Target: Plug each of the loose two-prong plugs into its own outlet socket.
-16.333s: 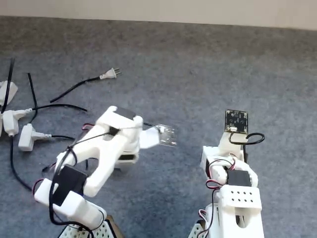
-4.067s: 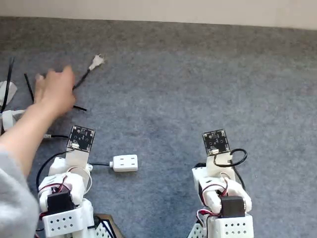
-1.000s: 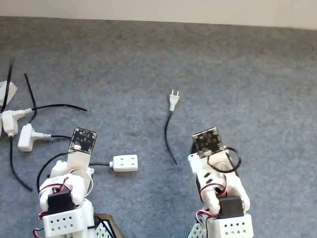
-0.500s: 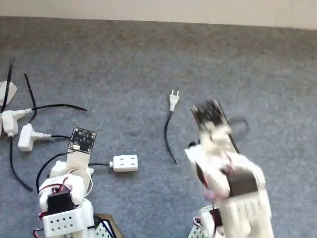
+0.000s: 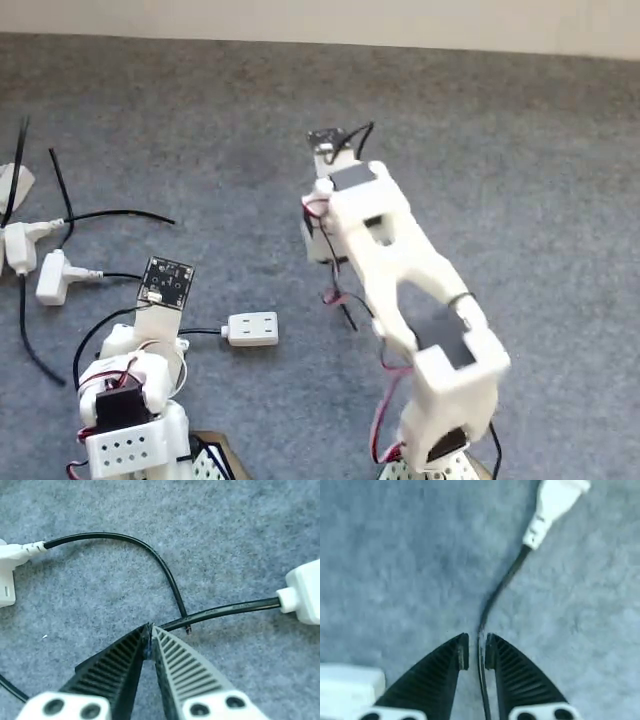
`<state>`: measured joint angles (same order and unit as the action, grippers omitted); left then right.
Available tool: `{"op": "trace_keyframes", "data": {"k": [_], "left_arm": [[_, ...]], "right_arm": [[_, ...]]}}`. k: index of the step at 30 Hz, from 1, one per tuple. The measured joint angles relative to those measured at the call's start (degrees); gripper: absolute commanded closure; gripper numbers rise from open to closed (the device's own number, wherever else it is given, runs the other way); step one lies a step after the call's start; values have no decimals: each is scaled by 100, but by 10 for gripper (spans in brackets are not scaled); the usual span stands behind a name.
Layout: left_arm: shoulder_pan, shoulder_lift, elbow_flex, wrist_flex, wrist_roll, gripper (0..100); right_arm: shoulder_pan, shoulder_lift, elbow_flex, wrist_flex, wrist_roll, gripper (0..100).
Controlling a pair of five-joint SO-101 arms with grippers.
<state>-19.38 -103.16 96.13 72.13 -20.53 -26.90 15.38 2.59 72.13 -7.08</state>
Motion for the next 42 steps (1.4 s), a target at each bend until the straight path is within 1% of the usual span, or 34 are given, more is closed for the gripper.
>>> {"op": "trace_keyframes", "data": {"k": [3, 7, 9, 15, 20, 36, 38, 42], "left_arm": [[0, 0, 0, 0, 0, 995], [0, 0, 0, 0, 0, 995], [0, 0, 0, 0, 0, 995], [0, 0, 0, 0, 0, 995], [0, 0, 0, 0, 0, 995], [0, 0, 0, 0, 0, 995], [0, 0, 0, 0, 0, 995], [0, 0, 0, 0, 0, 995]], "right_arm": [[-9, 695, -774, 0, -273, 893], [-18, 1081, -1538, 0, -316, 788], [-18, 1213, -1732, 0, -316, 770], [193, 1486, -1811, 0, 35, 770], [378, 1618, -1811, -88, 53, 770], [484, 2075, -1829, -888, 53, 772], [536, 2075, -1820, -1002, 53, 796], [580, 2084, -1820, -1248, 53, 890]]}}
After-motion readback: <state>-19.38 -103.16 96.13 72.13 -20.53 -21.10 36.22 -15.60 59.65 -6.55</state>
